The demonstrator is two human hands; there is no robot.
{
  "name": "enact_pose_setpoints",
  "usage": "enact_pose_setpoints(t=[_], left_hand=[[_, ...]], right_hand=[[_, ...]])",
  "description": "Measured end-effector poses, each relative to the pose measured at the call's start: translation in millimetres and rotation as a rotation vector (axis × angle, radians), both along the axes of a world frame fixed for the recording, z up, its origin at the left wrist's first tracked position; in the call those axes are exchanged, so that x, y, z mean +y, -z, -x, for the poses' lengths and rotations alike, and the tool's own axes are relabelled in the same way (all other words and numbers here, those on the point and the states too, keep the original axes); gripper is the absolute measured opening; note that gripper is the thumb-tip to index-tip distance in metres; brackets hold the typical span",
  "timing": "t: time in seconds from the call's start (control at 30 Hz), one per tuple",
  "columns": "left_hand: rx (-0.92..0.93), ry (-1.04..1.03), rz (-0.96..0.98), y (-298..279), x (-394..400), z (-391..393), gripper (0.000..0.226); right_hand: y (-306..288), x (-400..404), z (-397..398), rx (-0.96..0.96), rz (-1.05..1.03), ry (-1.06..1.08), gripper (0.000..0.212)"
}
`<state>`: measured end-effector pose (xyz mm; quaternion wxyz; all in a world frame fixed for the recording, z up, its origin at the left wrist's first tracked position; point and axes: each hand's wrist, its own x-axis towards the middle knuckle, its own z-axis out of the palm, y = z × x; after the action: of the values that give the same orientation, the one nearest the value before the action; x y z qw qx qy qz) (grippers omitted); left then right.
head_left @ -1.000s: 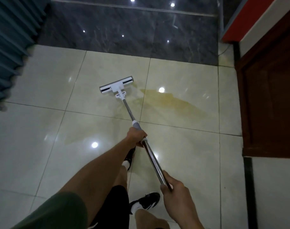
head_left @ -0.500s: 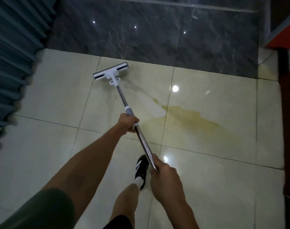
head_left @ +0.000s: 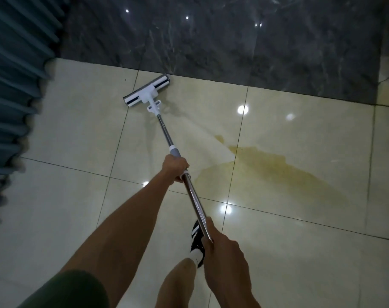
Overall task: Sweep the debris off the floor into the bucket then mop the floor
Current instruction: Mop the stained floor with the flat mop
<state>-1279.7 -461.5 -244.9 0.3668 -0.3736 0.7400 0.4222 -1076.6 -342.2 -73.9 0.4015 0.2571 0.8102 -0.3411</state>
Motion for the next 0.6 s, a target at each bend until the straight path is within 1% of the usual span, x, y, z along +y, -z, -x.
enact_pose_setpoints(t=[0.1, 0.2, 0.33, 0.43, 0.53, 0.6], left_hand=[[-0.006, 0.038, 0.01, -4.7, 19.3, -37.7, 0.025], [-0.028, 0.092, -0.015, -12.1, 34.9, -83.1, 0.032], [-0.02, 0.272, 0.022, -24.1, 52.6, -153.4, 0.041], [-0.013, 0.333, 0.023, -32.8, 68.9, -216.8, 0.043], [-0.04, 0.425, 0.02, -38.8, 87.5, -292.8, 0.034], [-0.038, 0.484, 0.0, -41.1, 101.5, -348.7, 0.017]], right_hand=[[-8.0, 9.4, -36.8, -0.021, -0.019, 0.083, 0.051], [-17.5, 12.3, -86.1, -0.011, -0.066, 0.162, 0.049], [-19.9, 15.8, -160.4, -0.027, -0.077, 0.243, 0.051], [-24.2, 19.5, -227.3, -0.044, -0.087, 0.253, 0.051], [-25.9, 28.9, -309.8, -0.039, -0.084, 0.302, 0.051], [-35.2, 36.3, -366.5, -0.02, -0.075, 0.355, 0.05]])
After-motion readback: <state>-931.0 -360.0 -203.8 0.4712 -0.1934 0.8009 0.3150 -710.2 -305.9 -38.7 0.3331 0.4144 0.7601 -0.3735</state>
